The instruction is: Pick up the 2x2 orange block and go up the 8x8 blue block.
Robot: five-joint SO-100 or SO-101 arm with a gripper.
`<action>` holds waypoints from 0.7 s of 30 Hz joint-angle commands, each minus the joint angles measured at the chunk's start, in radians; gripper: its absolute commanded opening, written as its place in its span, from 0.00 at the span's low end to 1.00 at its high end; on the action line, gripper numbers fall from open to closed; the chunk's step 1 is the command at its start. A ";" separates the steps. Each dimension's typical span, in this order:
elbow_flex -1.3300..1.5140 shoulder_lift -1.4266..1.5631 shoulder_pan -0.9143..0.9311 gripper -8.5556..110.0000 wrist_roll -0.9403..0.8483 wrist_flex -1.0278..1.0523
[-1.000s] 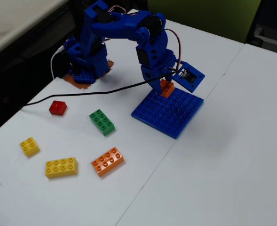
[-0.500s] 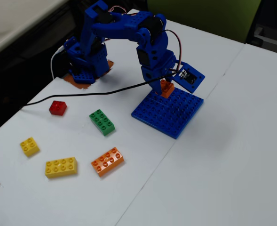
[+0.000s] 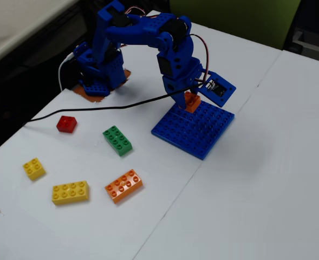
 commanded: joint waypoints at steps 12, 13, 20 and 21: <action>-0.051 0.005 0.003 0.07 -0.012 -0.009; -0.051 0.005 0.003 0.07 -0.012 -0.009; -0.051 0.005 0.005 0.07 -0.018 -0.009; -0.051 0.005 0.005 0.07 -0.018 -0.011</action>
